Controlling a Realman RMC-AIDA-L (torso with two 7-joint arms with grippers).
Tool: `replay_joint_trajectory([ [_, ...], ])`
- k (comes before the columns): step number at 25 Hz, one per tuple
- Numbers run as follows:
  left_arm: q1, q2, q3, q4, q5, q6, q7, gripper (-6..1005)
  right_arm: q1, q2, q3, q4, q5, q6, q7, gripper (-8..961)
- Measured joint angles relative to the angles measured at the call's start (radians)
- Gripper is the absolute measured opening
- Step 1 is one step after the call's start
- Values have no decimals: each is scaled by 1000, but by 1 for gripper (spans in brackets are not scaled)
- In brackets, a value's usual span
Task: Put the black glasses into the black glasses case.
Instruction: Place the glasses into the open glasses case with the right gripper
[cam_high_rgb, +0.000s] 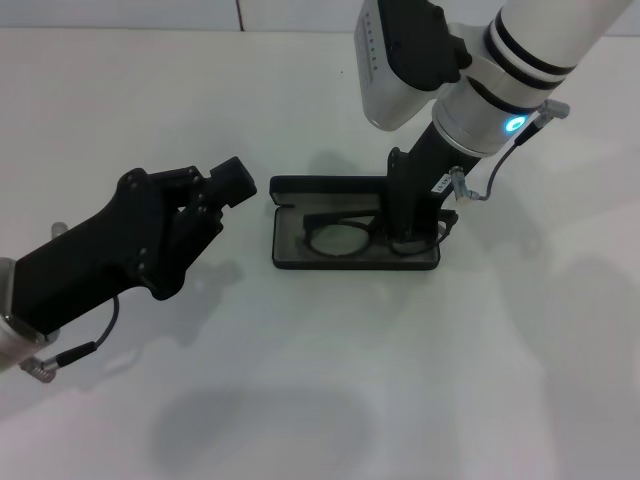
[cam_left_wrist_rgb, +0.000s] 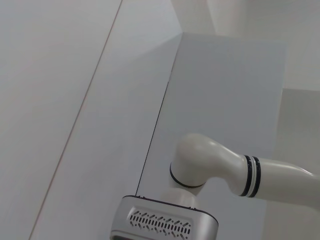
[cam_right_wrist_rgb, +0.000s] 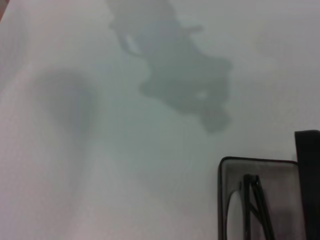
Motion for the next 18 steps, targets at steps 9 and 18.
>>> replay_joint_trajectory([
  [9,-2,-5,-1,-3,0,0,9,42,-1,0,0,10,-1,16,-1,74],
  [18,-2,-5,-1,-3,0,-1,10,43,1,0,0,11,-1,16,-1,77],
])
